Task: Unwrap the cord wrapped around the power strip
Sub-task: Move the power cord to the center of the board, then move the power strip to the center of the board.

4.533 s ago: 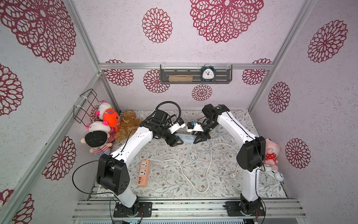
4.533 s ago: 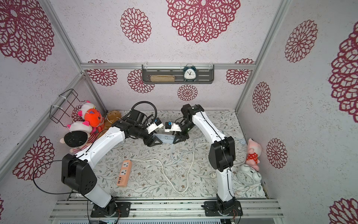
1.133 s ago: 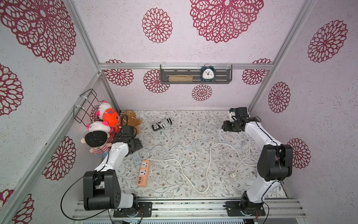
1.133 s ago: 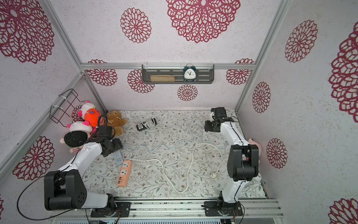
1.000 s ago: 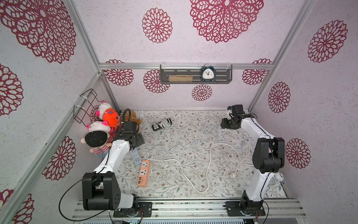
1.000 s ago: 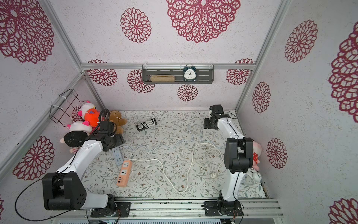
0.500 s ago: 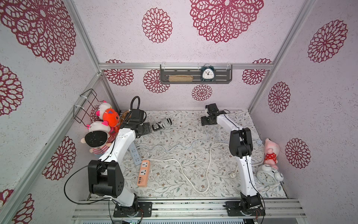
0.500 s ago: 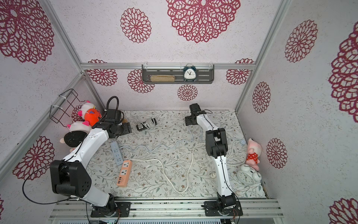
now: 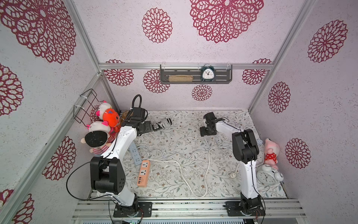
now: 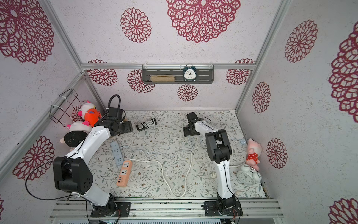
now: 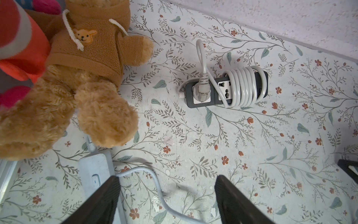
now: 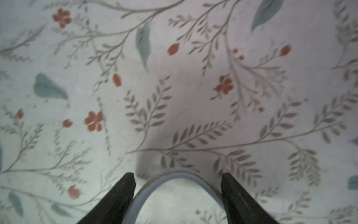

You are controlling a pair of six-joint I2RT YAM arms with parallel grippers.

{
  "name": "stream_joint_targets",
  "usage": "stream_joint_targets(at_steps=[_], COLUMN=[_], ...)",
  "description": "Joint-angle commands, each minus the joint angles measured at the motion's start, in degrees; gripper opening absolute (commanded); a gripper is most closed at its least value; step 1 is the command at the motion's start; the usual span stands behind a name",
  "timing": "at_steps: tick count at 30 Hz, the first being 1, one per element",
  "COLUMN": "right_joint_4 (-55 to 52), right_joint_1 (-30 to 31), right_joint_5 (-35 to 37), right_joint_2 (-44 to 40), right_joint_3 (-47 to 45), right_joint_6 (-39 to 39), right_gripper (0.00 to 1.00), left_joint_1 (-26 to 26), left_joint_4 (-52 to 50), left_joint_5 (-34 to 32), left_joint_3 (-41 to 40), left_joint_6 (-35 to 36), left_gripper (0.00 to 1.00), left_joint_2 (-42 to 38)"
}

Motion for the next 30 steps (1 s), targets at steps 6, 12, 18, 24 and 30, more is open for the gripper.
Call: stream_joint_targets(at_steps=[6, 12, 18, 24, 30], right_joint_4=[-3.11, -1.83, -0.34, 2.51, 2.42], right_joint_1=[-0.15, -1.21, -1.22, -1.10, -1.13], right_joint_5=[-5.29, -13.30, -14.58, -15.52, -15.33], right_joint_2=[-6.93, -14.91, -23.07, -27.78, -28.57], right_joint_3=[4.90, -1.83, -14.24, -21.75, -24.61], right_joint_6=[1.54, 2.43, 1.31, 3.83, 4.01], right_gripper=[0.78, 0.83, 0.83, 0.81, 0.81], left_joint_1=[-1.10, -1.10, -1.97, -2.11, -4.79], left_joint_4=[1.79, 3.91, 3.52, -1.61, -7.69], left_joint_5=[0.40, 2.72, 8.29, 16.51, 20.96], left_joint_3=[5.65, 9.62, 20.03, 35.74, 46.74], left_joint_6=[0.68, 3.58, 15.53, 24.27, 34.01], left_gripper=[0.92, 1.00, 0.99, 0.73, 0.96], left_joint_2=[5.02, 11.66, 21.68, 33.44, 42.86])
